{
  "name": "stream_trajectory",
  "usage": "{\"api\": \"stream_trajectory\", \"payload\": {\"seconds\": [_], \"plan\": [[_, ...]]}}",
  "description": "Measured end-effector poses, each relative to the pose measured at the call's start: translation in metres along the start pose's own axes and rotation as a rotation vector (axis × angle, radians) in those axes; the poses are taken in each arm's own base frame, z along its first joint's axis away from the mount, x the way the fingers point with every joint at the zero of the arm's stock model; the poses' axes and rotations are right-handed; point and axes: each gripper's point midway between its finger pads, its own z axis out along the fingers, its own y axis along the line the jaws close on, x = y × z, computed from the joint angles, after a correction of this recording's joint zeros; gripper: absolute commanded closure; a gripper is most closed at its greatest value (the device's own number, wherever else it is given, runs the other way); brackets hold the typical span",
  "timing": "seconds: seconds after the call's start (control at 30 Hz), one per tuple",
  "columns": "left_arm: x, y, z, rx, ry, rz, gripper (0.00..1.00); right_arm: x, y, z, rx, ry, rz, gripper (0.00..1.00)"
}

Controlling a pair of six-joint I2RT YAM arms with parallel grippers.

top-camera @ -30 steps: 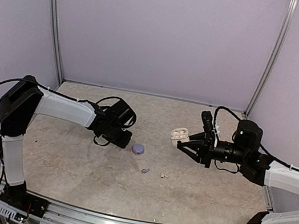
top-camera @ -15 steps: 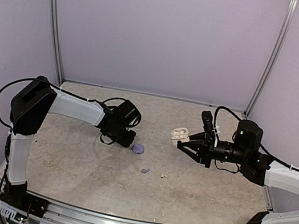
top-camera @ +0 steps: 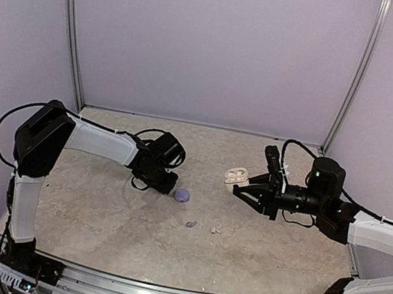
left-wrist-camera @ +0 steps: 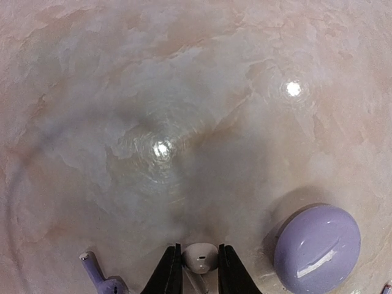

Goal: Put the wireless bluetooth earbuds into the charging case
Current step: Pick up the left earbud from the center of the board.

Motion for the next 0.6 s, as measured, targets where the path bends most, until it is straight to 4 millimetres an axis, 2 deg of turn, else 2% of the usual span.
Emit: {"api": "stream_trajectory", "payload": {"seconds": [0.2,0.3,0.4,0.6], "plan": [[0.002,-0.001,0.000,0.001,0.000,0.004,0.81,0.000,0.000,0.000,0.000,0.000,0.000,1.00],[0.009,-0.002,-0.004,0.004,0.005,0.004,0.81,0.000,0.000,0.000,-0.001,0.000,0.000,1.00],[0.028,-0.004,-0.016,0.007,0.029,0.015,0.81,0.000,0.001,0.000,-0.003,0.000,0.000,1.00],[0.090,-0.021,-0.051,0.034,0.126,0.050,0.80,0.000,0.002,0.000,-0.012,0.000,0.000,1.00]]}}
